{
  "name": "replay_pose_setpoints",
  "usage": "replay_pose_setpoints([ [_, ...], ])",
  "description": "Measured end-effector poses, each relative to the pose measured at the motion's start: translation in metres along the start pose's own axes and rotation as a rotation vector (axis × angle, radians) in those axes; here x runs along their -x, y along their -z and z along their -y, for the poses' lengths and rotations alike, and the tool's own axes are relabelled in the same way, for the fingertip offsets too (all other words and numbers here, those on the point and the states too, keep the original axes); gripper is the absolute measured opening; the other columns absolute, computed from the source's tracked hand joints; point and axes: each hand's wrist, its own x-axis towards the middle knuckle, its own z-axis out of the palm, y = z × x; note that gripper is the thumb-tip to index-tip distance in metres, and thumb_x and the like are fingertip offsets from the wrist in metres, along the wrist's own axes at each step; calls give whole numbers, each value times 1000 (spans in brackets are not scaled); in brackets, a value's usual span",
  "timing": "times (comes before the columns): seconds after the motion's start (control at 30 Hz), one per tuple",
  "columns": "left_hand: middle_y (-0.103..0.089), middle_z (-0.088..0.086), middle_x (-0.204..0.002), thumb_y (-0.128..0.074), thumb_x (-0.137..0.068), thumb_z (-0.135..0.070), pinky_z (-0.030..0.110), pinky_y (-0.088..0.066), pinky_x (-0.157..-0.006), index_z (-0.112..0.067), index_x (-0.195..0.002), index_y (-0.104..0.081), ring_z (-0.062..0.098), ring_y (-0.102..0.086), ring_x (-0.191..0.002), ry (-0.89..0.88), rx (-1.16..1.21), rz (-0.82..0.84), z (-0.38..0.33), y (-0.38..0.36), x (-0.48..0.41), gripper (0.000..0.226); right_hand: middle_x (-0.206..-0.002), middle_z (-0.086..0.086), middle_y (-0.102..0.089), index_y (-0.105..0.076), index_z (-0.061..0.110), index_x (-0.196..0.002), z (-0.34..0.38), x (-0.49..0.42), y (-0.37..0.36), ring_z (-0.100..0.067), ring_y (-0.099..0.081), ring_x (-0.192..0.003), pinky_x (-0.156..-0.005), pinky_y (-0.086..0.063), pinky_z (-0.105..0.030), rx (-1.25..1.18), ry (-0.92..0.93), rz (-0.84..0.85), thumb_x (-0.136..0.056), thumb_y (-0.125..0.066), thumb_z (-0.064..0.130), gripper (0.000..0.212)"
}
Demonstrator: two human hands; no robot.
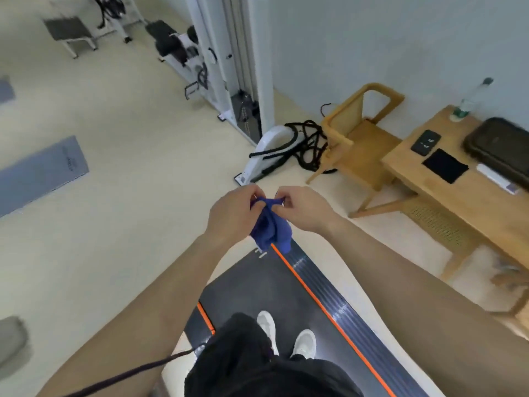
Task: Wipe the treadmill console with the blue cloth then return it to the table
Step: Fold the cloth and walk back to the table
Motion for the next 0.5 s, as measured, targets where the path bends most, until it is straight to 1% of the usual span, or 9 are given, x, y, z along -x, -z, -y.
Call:
replay_pose_setpoints([
  [0.03, -67, -12, -88, -51, -95, -36, 34, -50, -70, -34, -96, -57, 17, -60, -79, 35, -10, -30, 14, 6, -5, 7, -71, 4, -56, -53, 27, -73, 10, -19, -4, -22, -54, -75, -61, -40, -34, 34, 60, -38, -87, -59, 35, 17],
  [0.1, -67, -10, -86, -48, -98, -43, 36, -50, -69, -32, -99, -54, 20, -61, -77, 109, -1, -34, 47, 17, -18, 12, -89, -1, -54, -58, 23, -81, 28, -58, -13, -22, -51, -88, -70, -42, -35, 32, 180, -100, -91, -60, 38, 18],
  [0.17, -64, -8, -79, -49, -100, -43, 36, -48, -65, -29, -92, -51, 20, -59, -71, 156, 72, 17, 82, 25, -31, 15, -109, -4, -51, -66, 19, -92, 46, -97, -21, -24, -49, -104, -81, -45, -38, 41, 240, -139, -92, -60, 40, 21],
  [0.2, -61, -8, -75, -51, -99, -40, 36, -45, -63, -29, -86, -48, 20, -57, -68, 165, 103, 43, 99, 29, -38, 18, -112, -4, -51, -67, 17, -93, 54, -116, -25, -25, -49, -107, -83, -46, -38, 50, 249, -171, -93, -60, 39, 23],
  [0.23, -59, -9, -71, -53, -99, -37, 34, -43, -61, -30, -80, -46, 19, -54, -65, 175, 116, 67, 115, 32, -46, 22, -111, -3, -53, -66, 16, -91, 61, -136, -27, -24, -50, -106, -82, -46, -38, 53, 246, -213, -93, -60, 38, 23],
  [0.3, -55, -9, -66, -56, -98, -36, 32, -39, -58, -28, -76, -46, 18, -50, -61, 217, 140, 101, 153, 40, -66, 25, -98, 2, -54, -60, 20, -81, 75, -175, -27, -20, -51, -94, -74, -42, -35, 36, 199, -267, -94, -59, 38, 22],
  [0.4, -56, -7, -67, -61, -95, -36, 30, -38, -59, -23, -77, -51, 19, -49, -62, 293, 191, 140, 210, 60, -109, 24, -74, 6, -52, -45, 26, -68, 91, -240, -24, -18, -51, -71, -60, -36, -34, -54, 31, -230, -93, -56, 38, 30],
  [0.43, -57, -7, -68, -63, -93, -36, 30, -39, -60, -23, -77, -53, 18, -49, -63, 305, 202, 157, 228, 69, -127, 22, -68, 7, -52, -43, 25, -67, 93, -260, -24, -18, -51, -66, -57, -36, -33, -95, -34, -219, -92, -55, 38, 31],
  [0.5, -60, -7, -70, -65, -91, -34, 30, -41, -62, -24, -78, -57, 16, -51, -63, 302, 213, 172, 257, 87, -163, 19, -63, 5, -54, -43, 24, -67, 99, -298, -23, -18, -52, -62, -53, -35, -31, -110, -115, -221, -92, -55, 39, 31],
])
